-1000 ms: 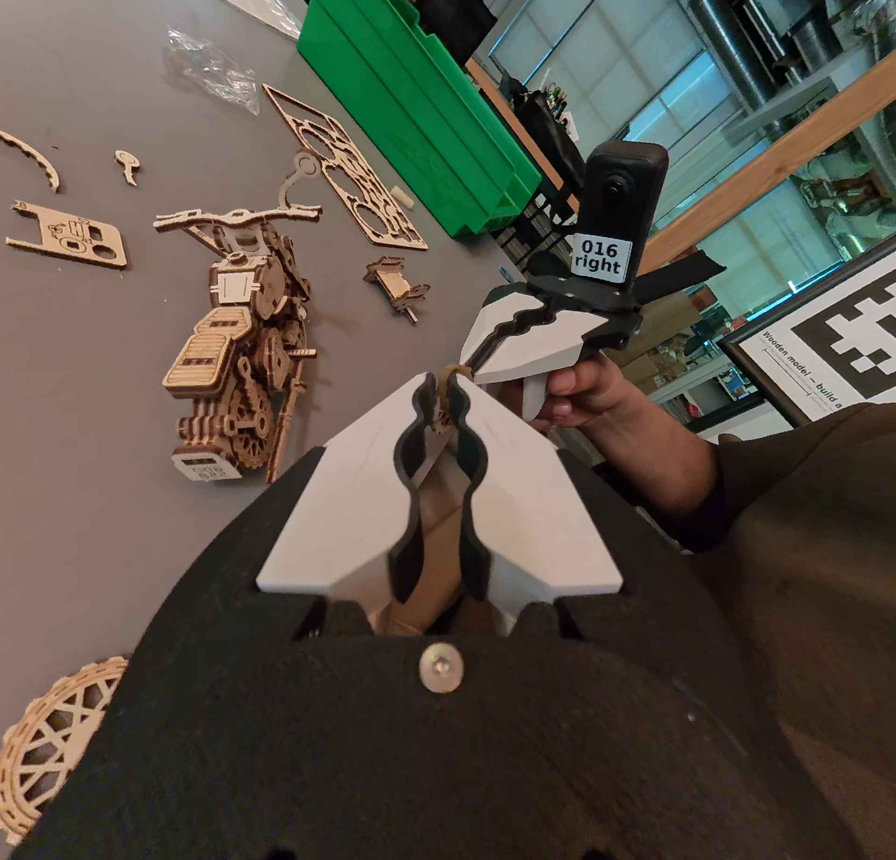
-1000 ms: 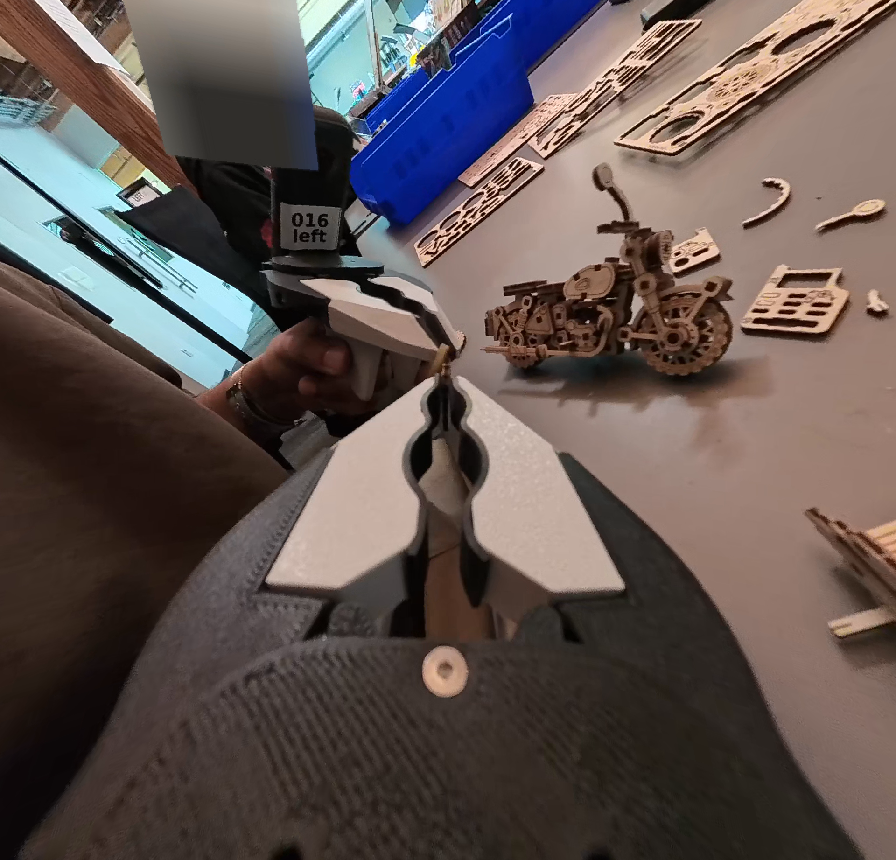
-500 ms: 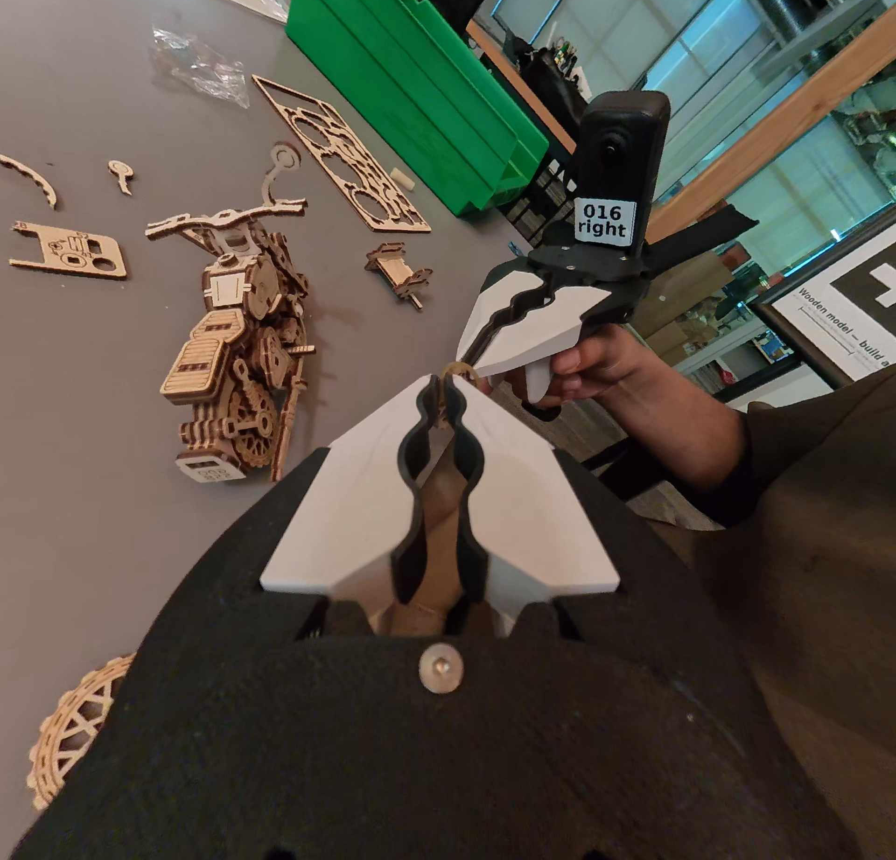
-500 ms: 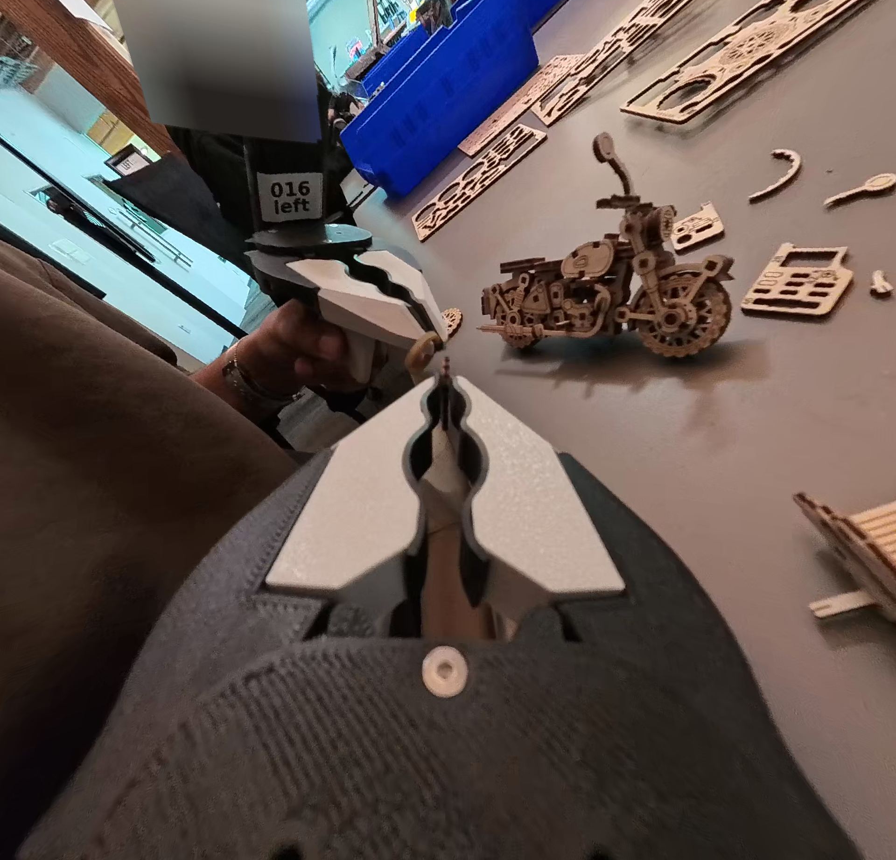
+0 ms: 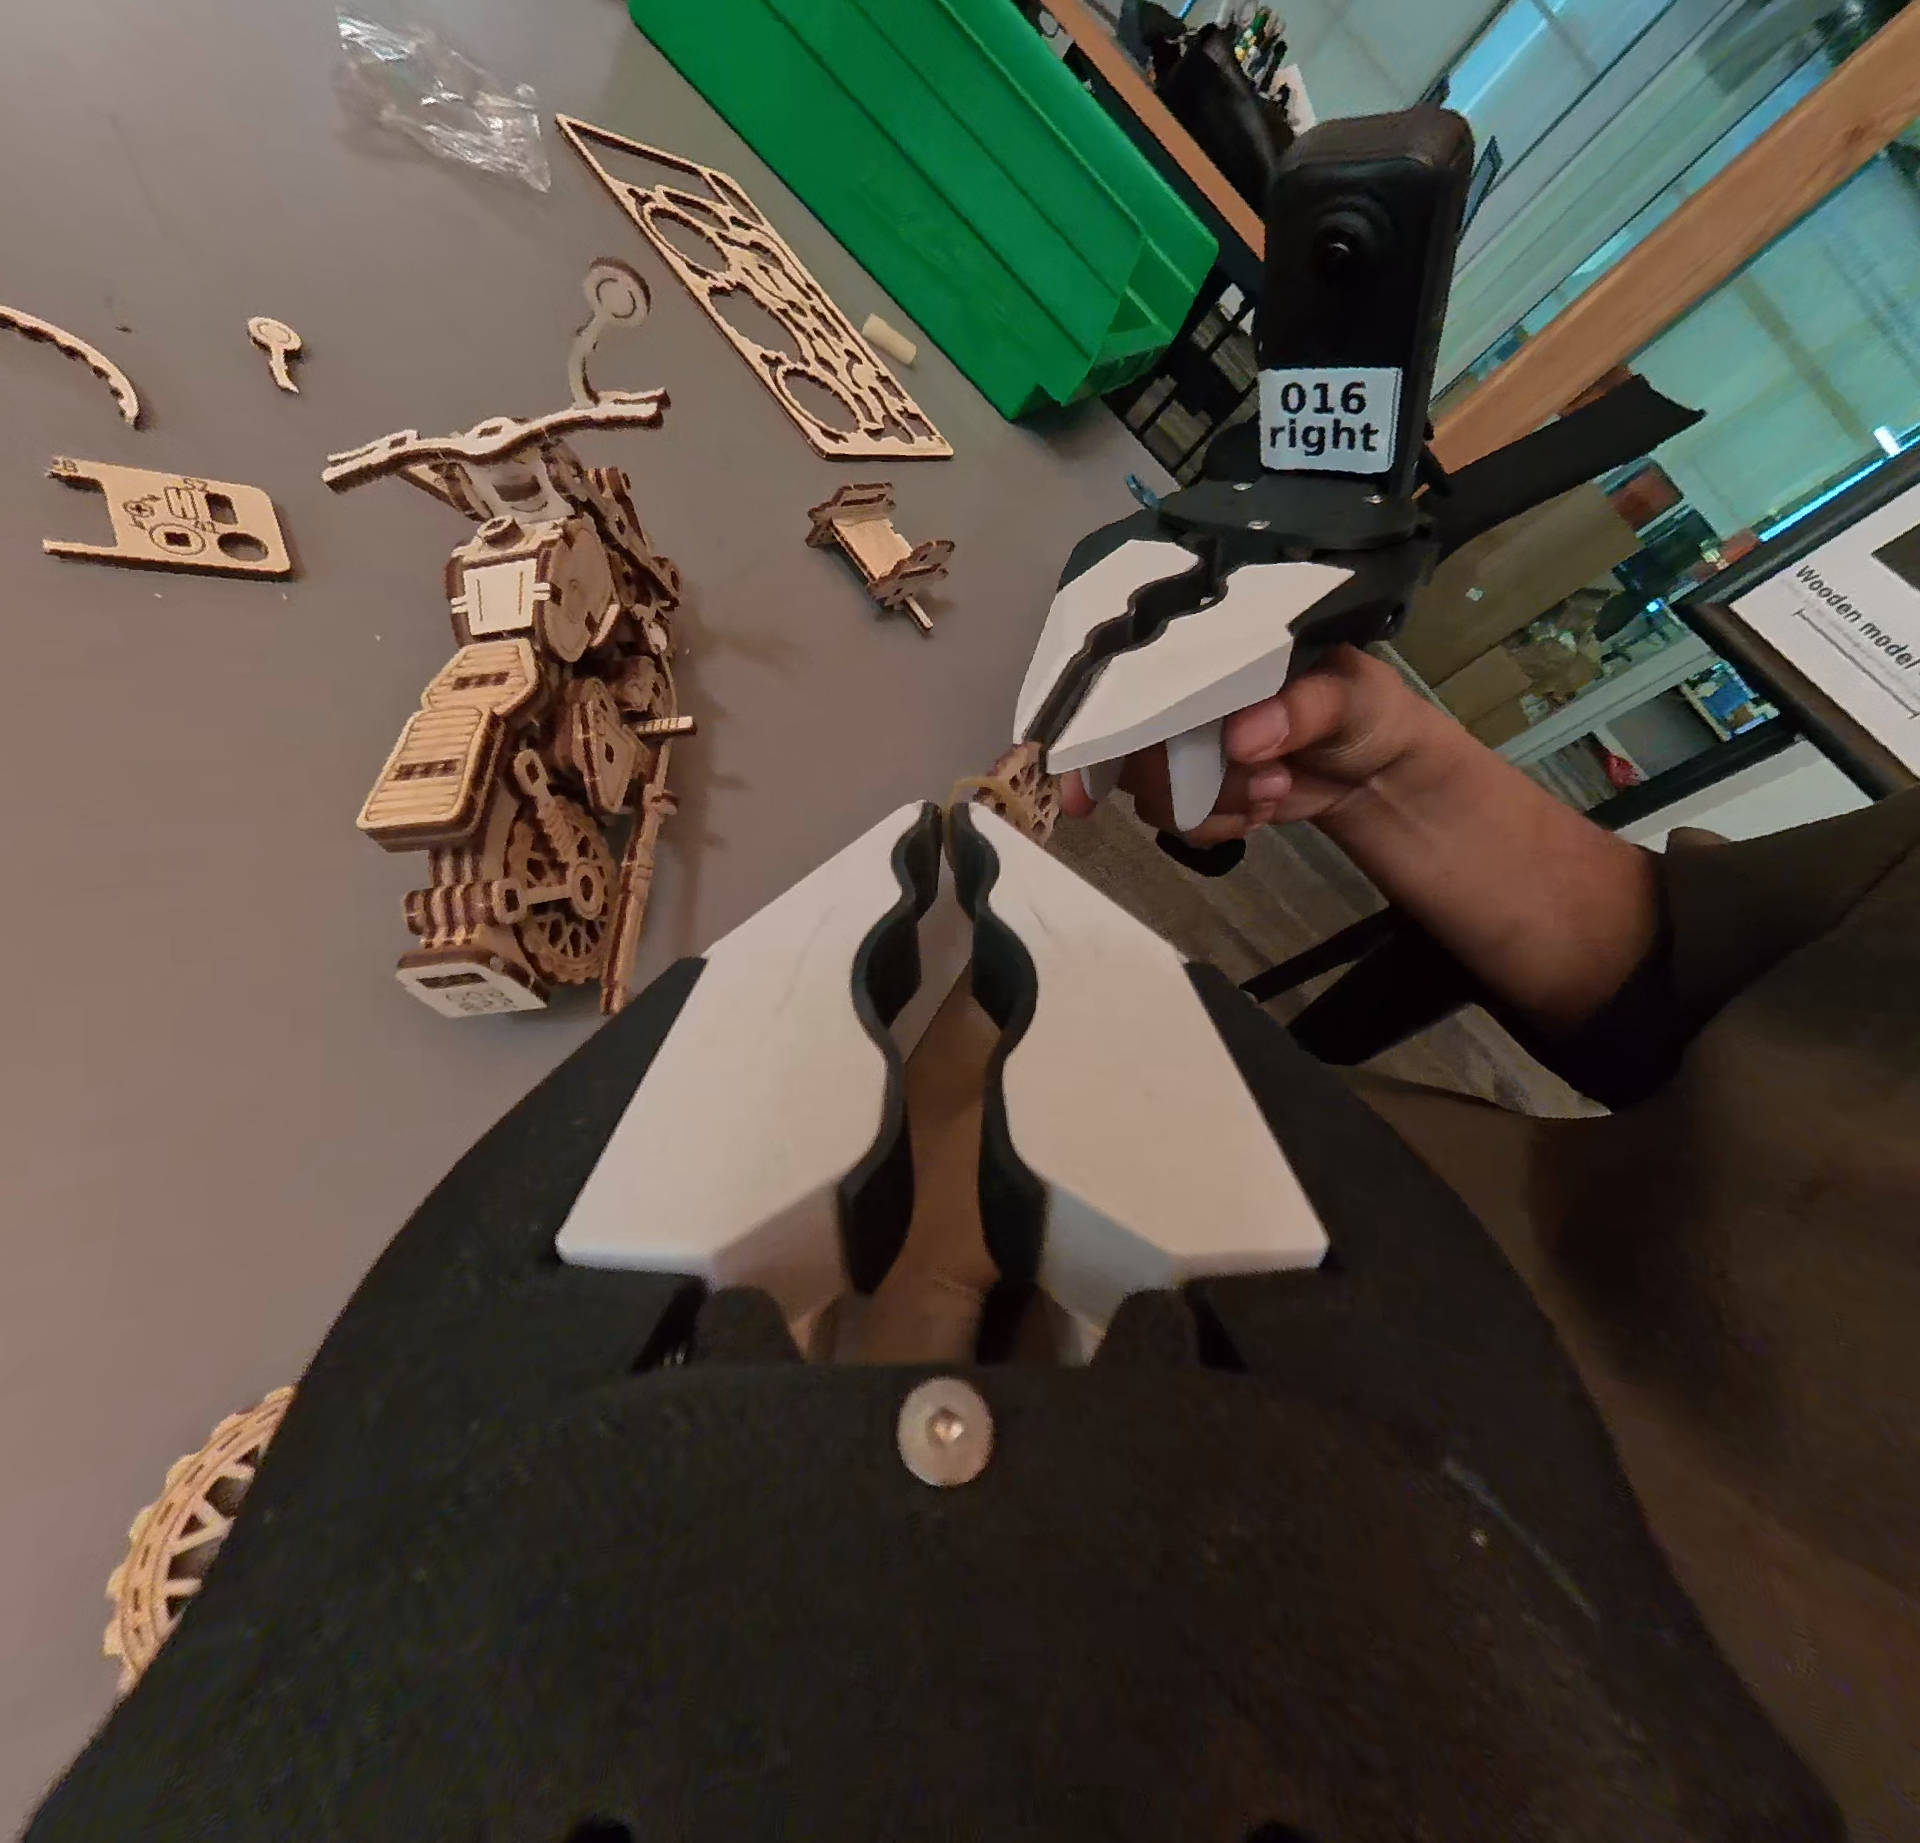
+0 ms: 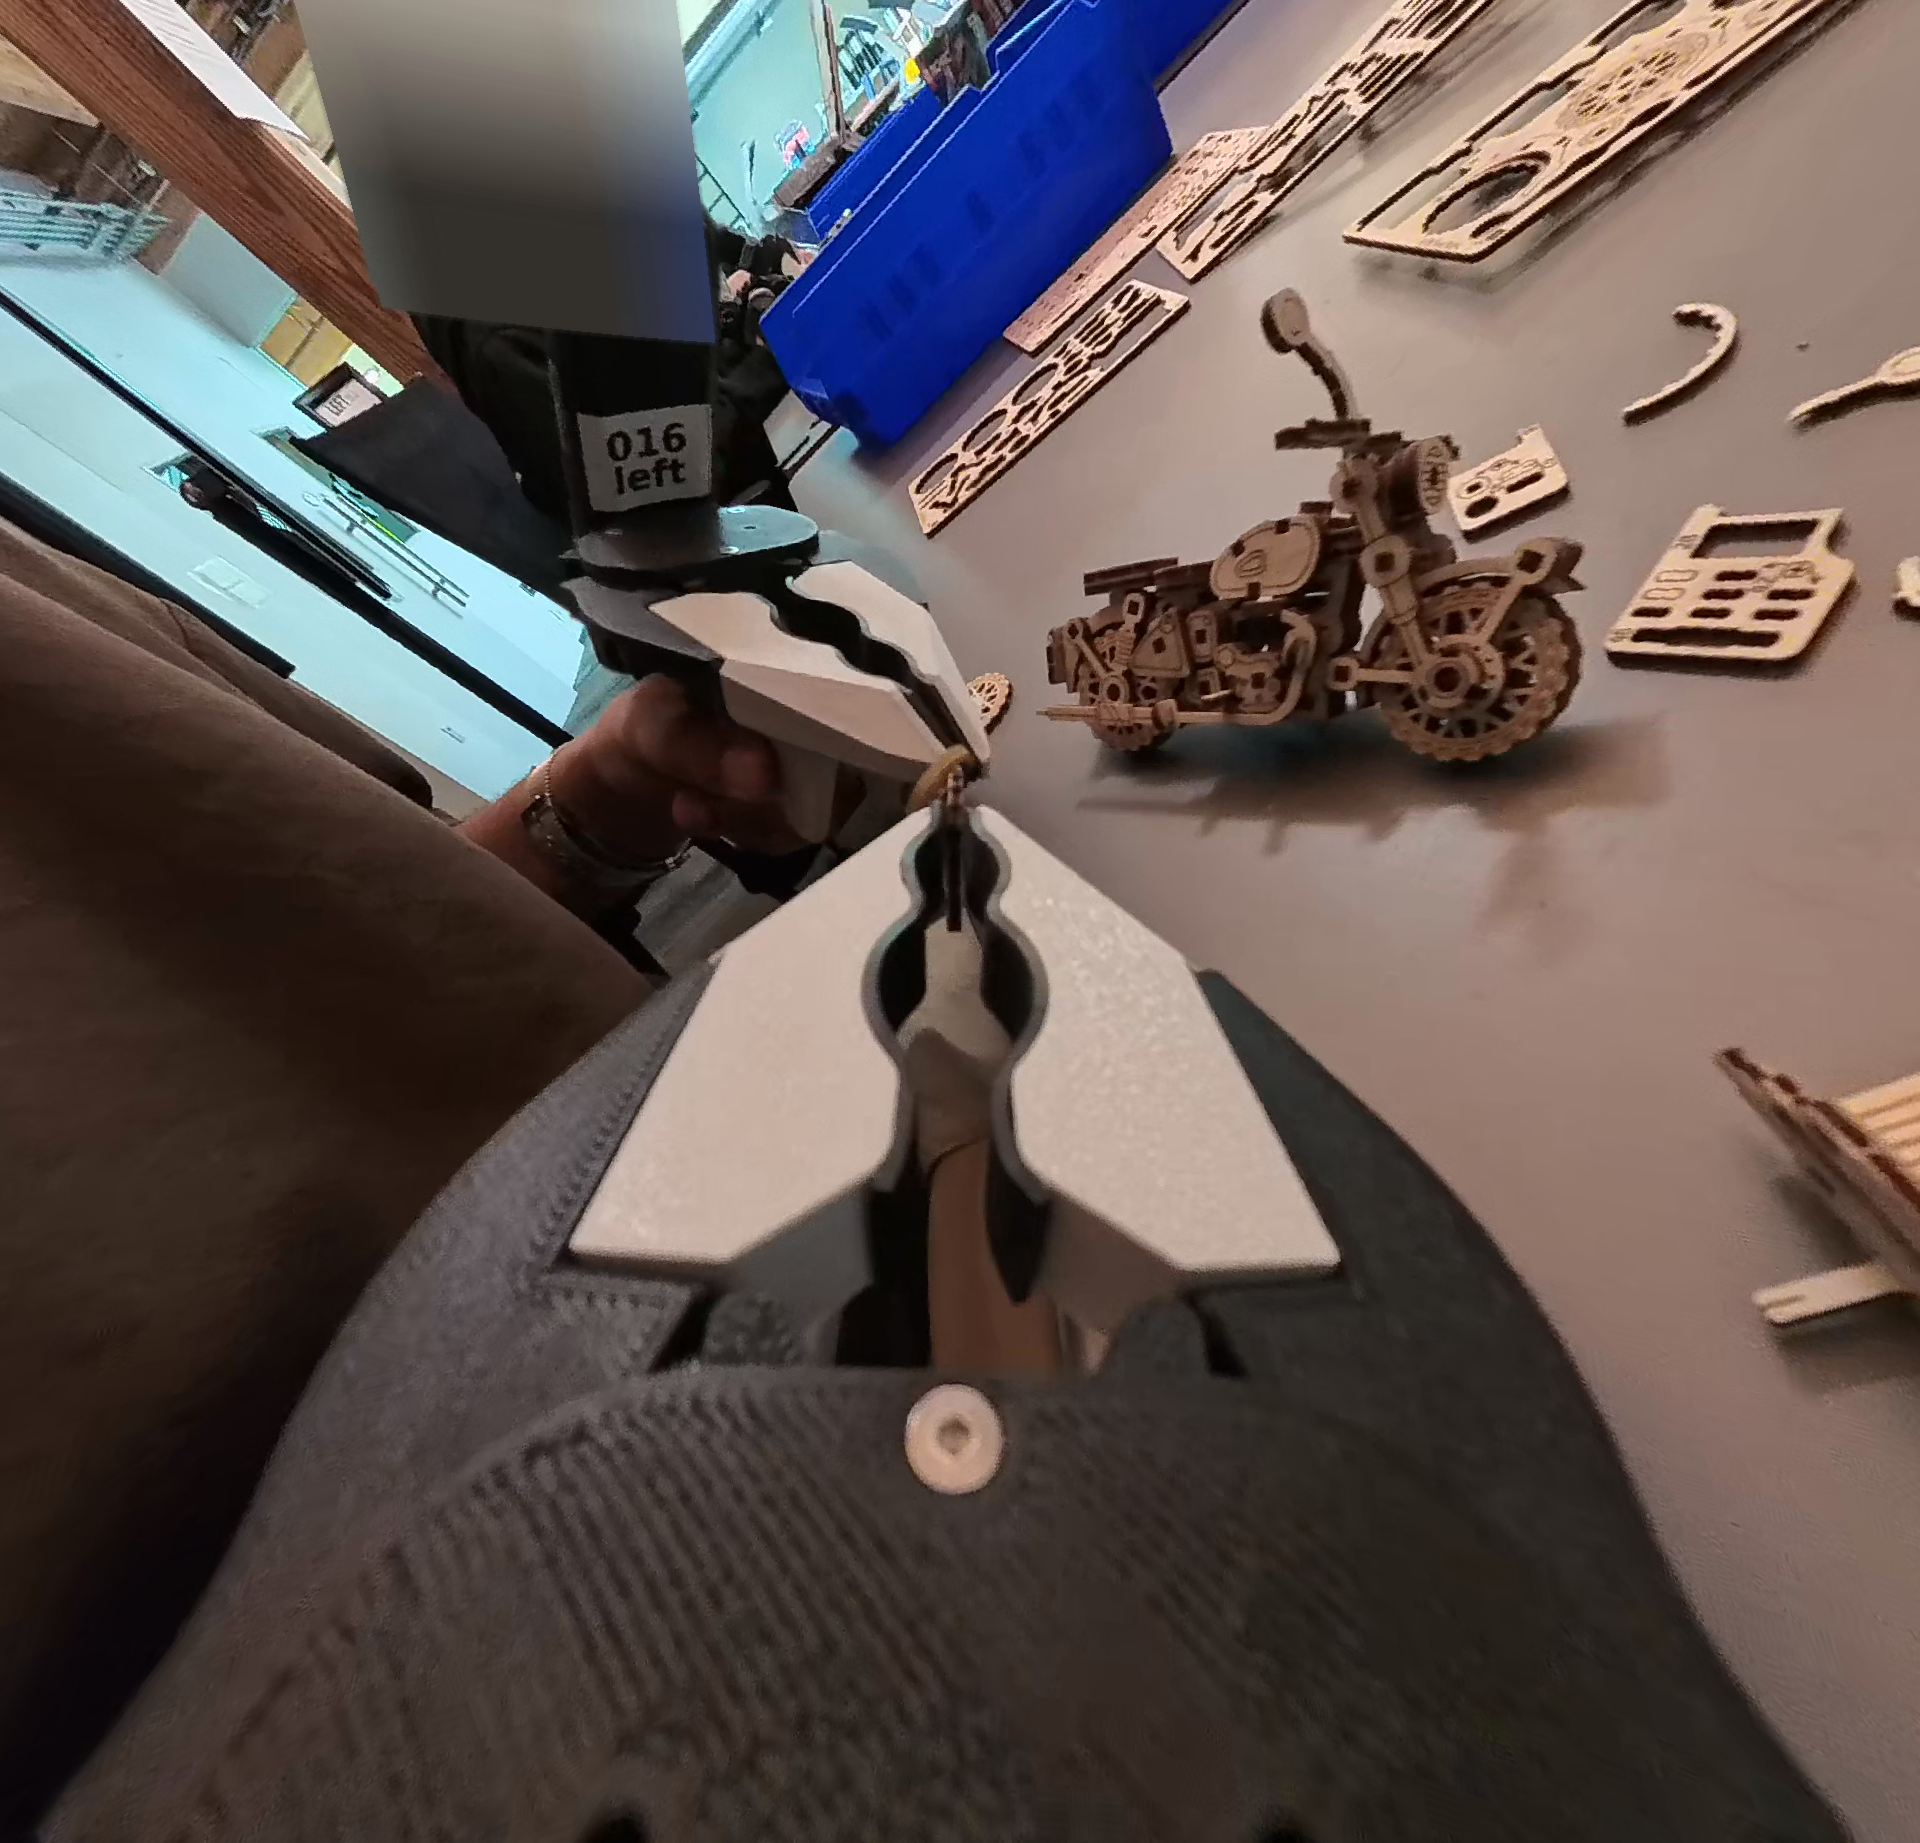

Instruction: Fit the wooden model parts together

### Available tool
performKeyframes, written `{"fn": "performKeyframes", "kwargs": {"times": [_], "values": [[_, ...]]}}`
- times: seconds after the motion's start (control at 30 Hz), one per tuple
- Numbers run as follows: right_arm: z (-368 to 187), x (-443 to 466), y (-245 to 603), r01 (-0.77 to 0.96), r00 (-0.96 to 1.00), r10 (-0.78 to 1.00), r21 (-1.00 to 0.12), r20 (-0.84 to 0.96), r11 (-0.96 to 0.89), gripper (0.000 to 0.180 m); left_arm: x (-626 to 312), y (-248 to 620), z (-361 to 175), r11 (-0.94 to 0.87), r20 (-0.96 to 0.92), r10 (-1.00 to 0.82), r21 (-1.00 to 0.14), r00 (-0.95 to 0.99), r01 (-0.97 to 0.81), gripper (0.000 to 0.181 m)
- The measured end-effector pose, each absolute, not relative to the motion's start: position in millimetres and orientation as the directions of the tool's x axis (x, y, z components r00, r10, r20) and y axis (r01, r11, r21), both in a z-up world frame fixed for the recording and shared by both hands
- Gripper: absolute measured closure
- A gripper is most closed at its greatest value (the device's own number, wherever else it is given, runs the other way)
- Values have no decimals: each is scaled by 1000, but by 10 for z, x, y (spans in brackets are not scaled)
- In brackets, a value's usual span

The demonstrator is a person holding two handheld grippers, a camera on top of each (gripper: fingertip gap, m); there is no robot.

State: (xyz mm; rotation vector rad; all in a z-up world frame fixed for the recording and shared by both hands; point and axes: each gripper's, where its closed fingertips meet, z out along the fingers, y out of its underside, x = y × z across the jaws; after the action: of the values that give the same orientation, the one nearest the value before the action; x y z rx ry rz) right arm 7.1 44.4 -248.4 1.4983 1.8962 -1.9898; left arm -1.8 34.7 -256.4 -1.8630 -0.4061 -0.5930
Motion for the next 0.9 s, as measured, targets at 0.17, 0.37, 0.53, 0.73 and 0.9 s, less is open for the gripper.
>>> {"fn": "performKeyframes", "kwargs": {"times": [0.17,0.37,0.53,0.73,0.9], "values": [[-2455,70,449,591,-538,549,-751,-639,-295,178,-13,345,-2532,-343,610,-21,-748,792,568,181],[-2435,74,446,596,-537,529,-739,-657,-313,178,-6,342,-2509,-337,634,-36,-736,773,587,181],[-2438,80,437,604,-535,518,-731,-667,-317,177,-9,338,-2486,-329,643,-47,-733,764,596,181],[-2449,86,421,609,-536,516,-730,-668,-312,178,3,339,-2488,-332,644,-52,-732,763,595,181],[-2451,84,427,607,-535,519,-731,-666,-312,178,26,342,-2490,-340,647,-62,-730,760,593,181]]}}
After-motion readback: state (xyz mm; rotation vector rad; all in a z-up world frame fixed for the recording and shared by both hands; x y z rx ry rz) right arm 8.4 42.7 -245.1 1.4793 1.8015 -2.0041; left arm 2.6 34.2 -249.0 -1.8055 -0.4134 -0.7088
